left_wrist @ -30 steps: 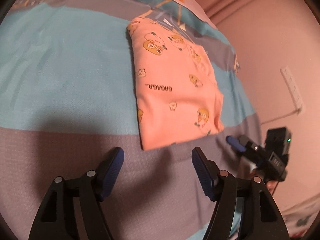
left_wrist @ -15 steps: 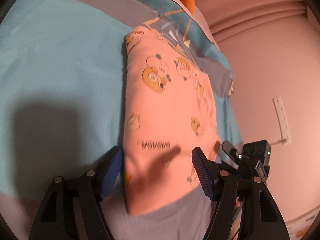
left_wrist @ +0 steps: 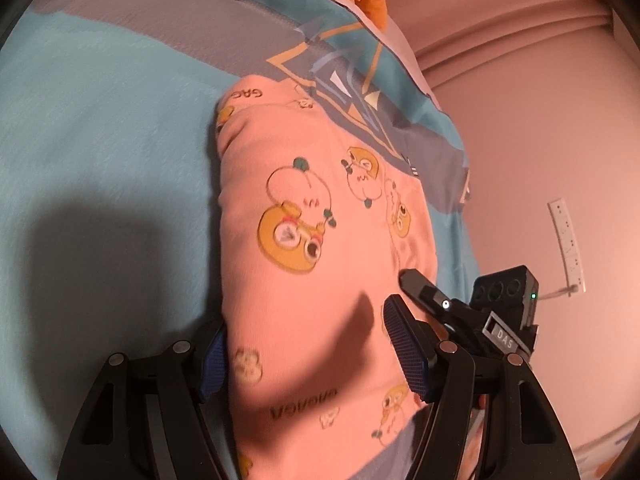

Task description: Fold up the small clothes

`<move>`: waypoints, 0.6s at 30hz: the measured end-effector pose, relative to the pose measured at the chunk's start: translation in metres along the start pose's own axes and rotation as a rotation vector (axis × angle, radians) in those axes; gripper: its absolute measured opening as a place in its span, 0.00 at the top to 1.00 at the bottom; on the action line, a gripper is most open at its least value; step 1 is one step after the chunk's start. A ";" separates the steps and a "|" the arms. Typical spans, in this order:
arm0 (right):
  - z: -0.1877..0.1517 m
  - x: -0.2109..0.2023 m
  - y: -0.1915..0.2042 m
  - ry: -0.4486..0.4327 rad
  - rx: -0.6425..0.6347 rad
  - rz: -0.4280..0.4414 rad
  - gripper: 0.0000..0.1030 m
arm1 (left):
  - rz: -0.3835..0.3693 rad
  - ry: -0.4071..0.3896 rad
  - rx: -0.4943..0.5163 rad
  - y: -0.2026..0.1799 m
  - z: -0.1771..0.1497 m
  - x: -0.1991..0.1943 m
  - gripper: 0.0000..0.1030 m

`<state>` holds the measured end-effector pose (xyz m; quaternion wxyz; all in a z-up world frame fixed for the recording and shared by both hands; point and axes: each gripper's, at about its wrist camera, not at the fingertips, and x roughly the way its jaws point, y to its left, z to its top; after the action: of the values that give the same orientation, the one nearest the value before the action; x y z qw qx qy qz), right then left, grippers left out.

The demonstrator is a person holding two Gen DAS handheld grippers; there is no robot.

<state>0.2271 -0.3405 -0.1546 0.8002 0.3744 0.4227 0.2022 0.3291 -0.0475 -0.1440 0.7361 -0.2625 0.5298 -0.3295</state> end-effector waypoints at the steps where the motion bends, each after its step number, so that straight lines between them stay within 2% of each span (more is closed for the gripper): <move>1: 0.002 0.002 0.000 0.002 -0.003 -0.001 0.63 | 0.004 0.001 0.006 -0.001 0.001 0.001 0.33; 10: 0.008 0.012 0.003 0.001 -0.051 -0.024 0.68 | 0.048 -0.007 0.050 -0.010 0.012 0.014 0.33; 15: 0.006 0.012 0.006 -0.013 -0.076 -0.037 0.69 | 0.112 -0.017 0.099 -0.018 0.007 0.016 0.33; 18: 0.004 0.014 0.013 -0.024 -0.107 -0.072 0.70 | 0.173 -0.025 0.129 -0.023 0.005 0.017 0.41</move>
<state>0.2387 -0.3249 -0.1506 0.8309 0.3179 0.4147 0.1911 0.3327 -0.0754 -0.1359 0.7837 -0.1719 0.5191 -0.2947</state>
